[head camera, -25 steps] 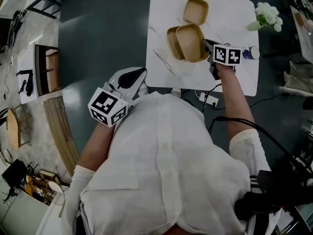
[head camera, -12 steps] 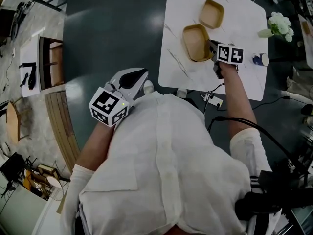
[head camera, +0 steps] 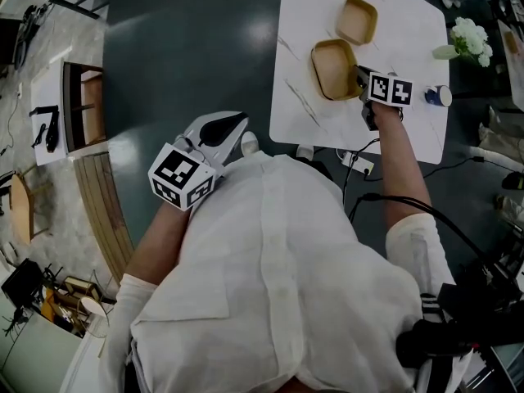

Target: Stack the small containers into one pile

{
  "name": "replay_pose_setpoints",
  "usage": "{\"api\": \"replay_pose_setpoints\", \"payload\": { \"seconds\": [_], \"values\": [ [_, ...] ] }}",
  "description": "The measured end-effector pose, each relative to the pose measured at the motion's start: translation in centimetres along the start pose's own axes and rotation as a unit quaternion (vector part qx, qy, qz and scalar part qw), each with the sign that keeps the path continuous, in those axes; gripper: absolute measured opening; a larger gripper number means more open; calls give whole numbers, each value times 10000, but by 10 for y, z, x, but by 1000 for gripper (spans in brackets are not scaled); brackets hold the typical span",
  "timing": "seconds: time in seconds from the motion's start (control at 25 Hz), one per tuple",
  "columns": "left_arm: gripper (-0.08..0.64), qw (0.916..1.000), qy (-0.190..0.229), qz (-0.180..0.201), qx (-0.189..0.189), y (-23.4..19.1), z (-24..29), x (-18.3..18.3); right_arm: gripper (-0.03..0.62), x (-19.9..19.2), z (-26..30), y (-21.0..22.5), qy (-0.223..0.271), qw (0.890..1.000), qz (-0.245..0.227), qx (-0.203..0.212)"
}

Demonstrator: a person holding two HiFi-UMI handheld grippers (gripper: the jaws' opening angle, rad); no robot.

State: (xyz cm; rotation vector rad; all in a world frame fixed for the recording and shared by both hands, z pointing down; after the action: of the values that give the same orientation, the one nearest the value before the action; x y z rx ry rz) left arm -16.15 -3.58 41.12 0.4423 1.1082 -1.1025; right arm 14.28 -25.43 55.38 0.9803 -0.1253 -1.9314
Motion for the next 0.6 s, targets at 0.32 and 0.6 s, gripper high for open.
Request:
{"api": "replay_pose_setpoints", "payload": {
  "seconds": [0.32, 0.6],
  "values": [
    [6, 9999, -71, 82, -87, -2, 0, -2, 17, -6, 4, 0, -67, 9999, -47, -137],
    [6, 9997, -99, 83, -208, -10, -1, -3, 19, -3, 7, -6, 22, 9993, -211, -292]
  ]
}}
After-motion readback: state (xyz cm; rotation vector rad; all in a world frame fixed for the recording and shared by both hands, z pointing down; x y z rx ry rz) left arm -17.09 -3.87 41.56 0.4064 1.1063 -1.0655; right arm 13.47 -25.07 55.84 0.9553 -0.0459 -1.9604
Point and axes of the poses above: the fingertips, and each gripper's own axes: z forward along the fingers, y to its right, x out of its top, the point moved 5 cm from there along -z, backward along the fingers, and after that the axes turned 14 degrees about x, right-handed, at the moved point
